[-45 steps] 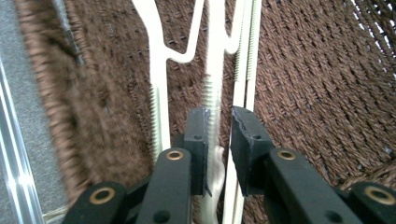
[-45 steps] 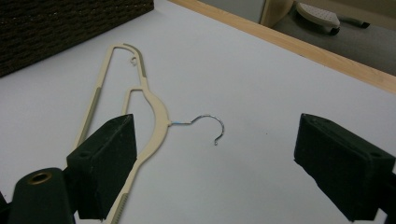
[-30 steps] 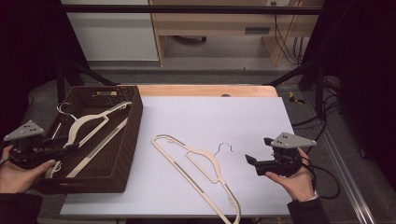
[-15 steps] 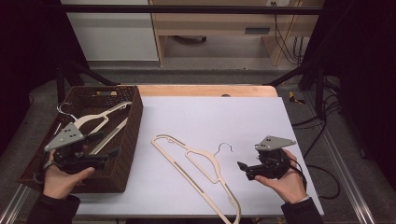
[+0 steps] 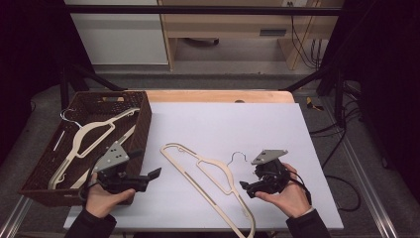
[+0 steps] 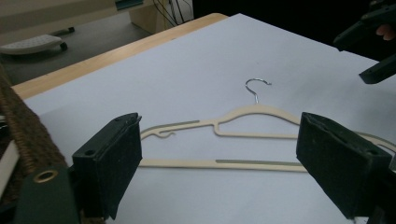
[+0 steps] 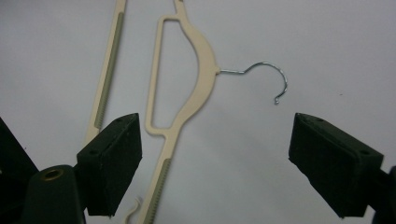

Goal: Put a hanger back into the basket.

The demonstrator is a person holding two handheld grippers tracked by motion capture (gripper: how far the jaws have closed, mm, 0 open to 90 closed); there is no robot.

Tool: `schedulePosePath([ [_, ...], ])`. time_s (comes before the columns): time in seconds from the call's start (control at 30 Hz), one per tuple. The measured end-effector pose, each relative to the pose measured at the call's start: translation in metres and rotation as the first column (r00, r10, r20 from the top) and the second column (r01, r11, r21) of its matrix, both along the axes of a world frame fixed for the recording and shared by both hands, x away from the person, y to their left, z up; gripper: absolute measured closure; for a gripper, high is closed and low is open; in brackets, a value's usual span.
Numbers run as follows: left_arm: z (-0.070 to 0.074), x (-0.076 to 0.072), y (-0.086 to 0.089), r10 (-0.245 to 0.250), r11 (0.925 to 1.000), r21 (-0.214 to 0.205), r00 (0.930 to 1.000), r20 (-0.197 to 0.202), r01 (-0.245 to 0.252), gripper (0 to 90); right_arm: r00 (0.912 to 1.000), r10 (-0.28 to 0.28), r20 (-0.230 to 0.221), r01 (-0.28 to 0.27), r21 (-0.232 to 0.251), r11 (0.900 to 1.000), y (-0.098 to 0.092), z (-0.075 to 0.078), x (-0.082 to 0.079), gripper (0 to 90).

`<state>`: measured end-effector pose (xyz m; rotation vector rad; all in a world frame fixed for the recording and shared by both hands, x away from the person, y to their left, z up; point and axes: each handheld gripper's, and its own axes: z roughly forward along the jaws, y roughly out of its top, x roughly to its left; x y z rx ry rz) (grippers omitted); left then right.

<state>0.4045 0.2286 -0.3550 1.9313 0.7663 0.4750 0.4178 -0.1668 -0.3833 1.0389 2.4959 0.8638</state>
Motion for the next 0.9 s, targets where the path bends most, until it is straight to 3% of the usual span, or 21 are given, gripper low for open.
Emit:
schedulePosePath([
  [0.1, -0.005, -0.001, -0.008, -0.018, 0.9998, 0.003, 0.9998, 0.006, 0.018, 13.9, 0.9993, 0.009, -0.036, -0.009, -0.025, 0.9997, 0.006, -0.007, 0.002, 18.5],
  [0.27, -0.014, -0.001, -0.017, -0.043, 0.9991, 0.0, 0.9989, -0.018, 0.043, 14.3, 0.9956, 0.009, -0.093, -0.016, -0.073, 0.9972, 0.017, -0.019, 0.003, 22.7],
  [0.47, -0.023, 0.0, -0.019, -0.045, 0.999, 0.005, 0.9986, -0.029, 0.045, 14.3, 0.9896, 0.008, -0.144, -0.027, -0.128, 0.9914, 0.027, -0.032, 0.006, 29.6],
  [0.73, -0.027, 0.0, -0.019, -0.034, 0.9993, 0.013, 0.9989, -0.032, 0.035, 15.4, 0.971, 0.002, -0.239, -0.051, -0.2, 0.9786, 0.043, -0.051, 0.007, 42.5],
  [0.9, -0.03, 0.001, -0.019, -0.055, 0.9985, -0.009, 0.9973, -0.049, 0.055, 19.9, 0.9573, -0.015, -0.289, -0.058, -0.242, 0.9684, 0.051, -0.058, 0.009, 52.3],
])
